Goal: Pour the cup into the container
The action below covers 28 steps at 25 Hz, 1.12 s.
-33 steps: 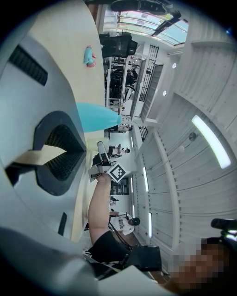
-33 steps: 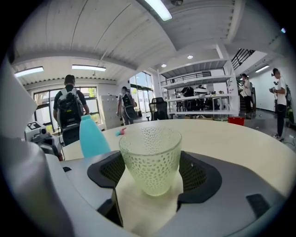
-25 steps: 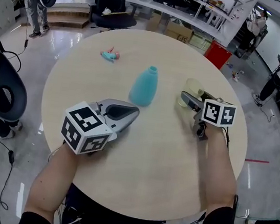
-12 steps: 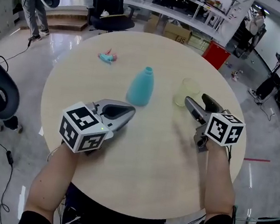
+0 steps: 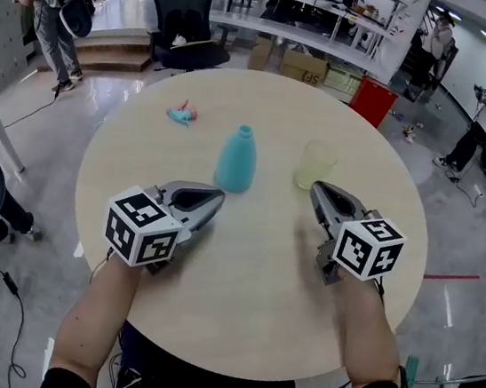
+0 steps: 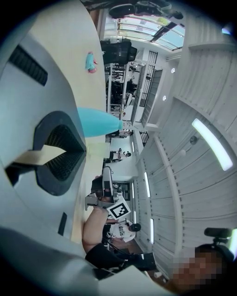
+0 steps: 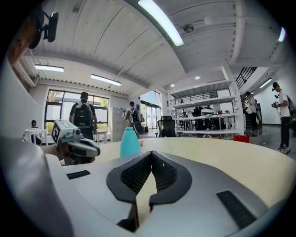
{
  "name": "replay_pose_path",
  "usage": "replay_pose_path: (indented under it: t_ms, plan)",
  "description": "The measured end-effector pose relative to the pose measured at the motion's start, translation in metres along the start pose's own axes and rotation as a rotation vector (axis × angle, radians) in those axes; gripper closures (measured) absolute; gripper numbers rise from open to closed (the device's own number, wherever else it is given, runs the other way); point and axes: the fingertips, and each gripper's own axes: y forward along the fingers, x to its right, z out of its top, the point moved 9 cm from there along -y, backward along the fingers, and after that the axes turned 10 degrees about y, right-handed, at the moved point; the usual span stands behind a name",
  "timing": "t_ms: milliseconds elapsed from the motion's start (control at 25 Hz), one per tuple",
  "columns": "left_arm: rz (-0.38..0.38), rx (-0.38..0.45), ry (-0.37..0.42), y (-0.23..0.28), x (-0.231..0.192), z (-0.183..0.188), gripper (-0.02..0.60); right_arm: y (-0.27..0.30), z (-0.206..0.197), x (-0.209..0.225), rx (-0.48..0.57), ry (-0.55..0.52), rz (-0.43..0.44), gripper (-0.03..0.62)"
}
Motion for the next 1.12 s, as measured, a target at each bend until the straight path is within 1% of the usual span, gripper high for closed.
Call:
replay_pose_path:
  t_ms: [160,240,360,560,720,840,880,1000,1040,1120]
  plan:
    - [0.000,-0.018,-0.009,0.008,0.002,0.000,0.583,-0.003,-0.004,0.000,-0.002,-0.002,0.019,0.586]
    - [0.001,-0.025,-0.012,0.009,0.003,-0.002,0.583,-0.003,-0.006,0.004,0.010,0.004,0.015,0.586]
    - [0.005,-0.030,-0.013,0.009,0.003,-0.003,0.583,-0.002,-0.007,0.009,0.009,-0.014,0.008,0.586]
    - [0.011,-0.015,-0.006,0.005,0.005,0.000,0.583,-0.003,-0.009,0.011,-0.002,-0.011,0.032,0.586]
    - [0.048,0.008,0.003,0.003,0.005,0.002,0.583,-0.001,-0.006,0.013,-0.006,0.004,0.049,0.586]
    - [0.047,-0.008,0.073,-0.004,0.028,0.007,0.583,-0.011,-0.001,-0.004,0.026,0.032,0.064,0.586]
    - [0.057,-0.002,0.070,-0.012,0.041,0.010,0.583,-0.019,0.002,-0.015,0.033,0.035,0.075,0.586]
    - [0.101,0.078,-0.012,-0.047,0.078,0.031,0.583,-0.058,0.014,-0.053,0.046,-0.006,0.095,0.586]
    - [0.117,0.092,-0.013,-0.059,0.089,0.039,0.583,-0.073,0.017,-0.064,0.055,-0.024,0.095,0.586]
    - [0.155,0.090,0.016,-0.081,0.112,0.051,0.583,-0.105,0.019,-0.084,0.070,-0.056,0.090,0.586]
